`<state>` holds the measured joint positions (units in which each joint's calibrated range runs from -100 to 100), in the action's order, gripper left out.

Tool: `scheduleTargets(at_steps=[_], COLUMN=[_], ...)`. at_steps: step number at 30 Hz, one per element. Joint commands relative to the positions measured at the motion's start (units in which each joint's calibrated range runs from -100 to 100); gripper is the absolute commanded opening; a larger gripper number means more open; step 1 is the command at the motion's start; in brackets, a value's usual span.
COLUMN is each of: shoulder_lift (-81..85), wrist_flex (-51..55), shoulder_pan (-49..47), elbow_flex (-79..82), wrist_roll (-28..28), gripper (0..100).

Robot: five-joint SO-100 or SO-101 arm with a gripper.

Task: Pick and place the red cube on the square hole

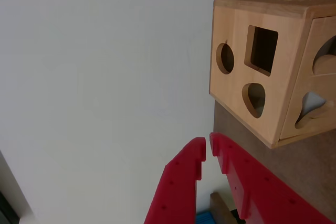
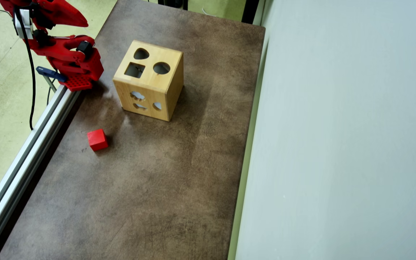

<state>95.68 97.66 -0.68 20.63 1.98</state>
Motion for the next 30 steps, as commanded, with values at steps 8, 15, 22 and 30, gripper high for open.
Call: scheduleTargets(at_steps=[8,15,22,30], shoulder_lift=[-0.2,-0.2,-0.2,-2.8], wrist_flex=[0.3,0.3,0.2,0.2], shoulder_pan=[-0.4,-0.4,0.1,1.1], elbow_flex=[-0.3,-0.3,-0.3,-0.3], wrist_roll=[0.0,0.0,0.2,0.2], gripper=[2,2,2,2])
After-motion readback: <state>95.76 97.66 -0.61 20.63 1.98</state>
